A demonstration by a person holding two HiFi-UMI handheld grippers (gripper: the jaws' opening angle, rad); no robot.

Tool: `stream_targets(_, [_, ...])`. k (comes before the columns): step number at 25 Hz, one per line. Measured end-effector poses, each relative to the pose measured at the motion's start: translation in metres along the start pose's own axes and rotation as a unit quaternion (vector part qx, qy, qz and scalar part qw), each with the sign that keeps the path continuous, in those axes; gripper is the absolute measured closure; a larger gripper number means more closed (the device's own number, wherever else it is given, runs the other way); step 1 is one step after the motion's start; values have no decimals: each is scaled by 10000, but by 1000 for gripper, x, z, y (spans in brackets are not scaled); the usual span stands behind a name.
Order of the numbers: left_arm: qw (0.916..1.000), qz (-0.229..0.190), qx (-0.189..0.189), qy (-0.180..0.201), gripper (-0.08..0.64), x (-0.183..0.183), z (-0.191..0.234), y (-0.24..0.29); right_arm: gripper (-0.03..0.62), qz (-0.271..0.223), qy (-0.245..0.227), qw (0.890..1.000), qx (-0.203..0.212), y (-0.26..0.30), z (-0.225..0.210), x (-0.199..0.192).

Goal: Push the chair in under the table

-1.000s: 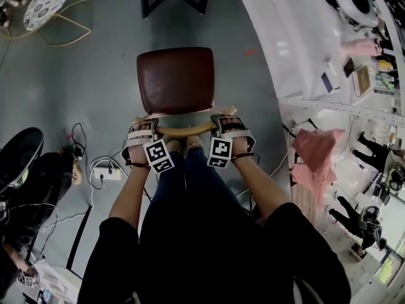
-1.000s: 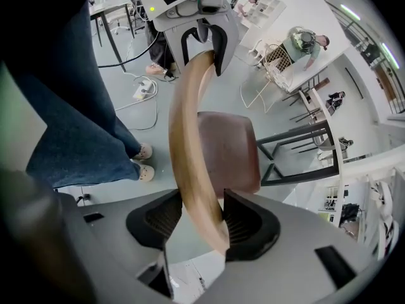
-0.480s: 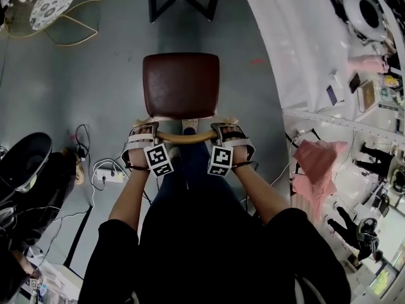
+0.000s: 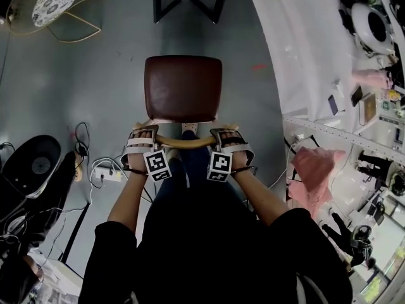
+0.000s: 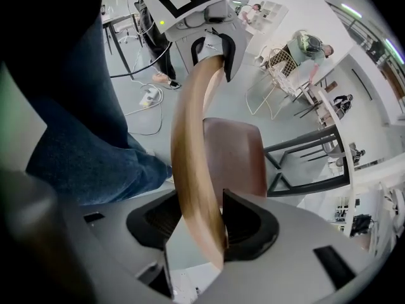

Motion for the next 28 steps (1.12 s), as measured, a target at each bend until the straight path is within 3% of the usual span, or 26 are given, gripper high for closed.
stream_targets(19, [9999,34,45,87,305,0,-17,6,410,-92,-542,9978,378,5,13,0])
stream_targets(28, [9997,-77,217,-2,325,25,11,16,413,332,-743,9964,226,25,-28,-26])
Point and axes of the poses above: the fingertips, and each gripper's own axes: y forward along the fingers, z to its left, x out of its top, the point moved 8 cm from there along -y, backward along the fingers, and after that the axes turned 9 degrees about -x, right-handed, at the moved point
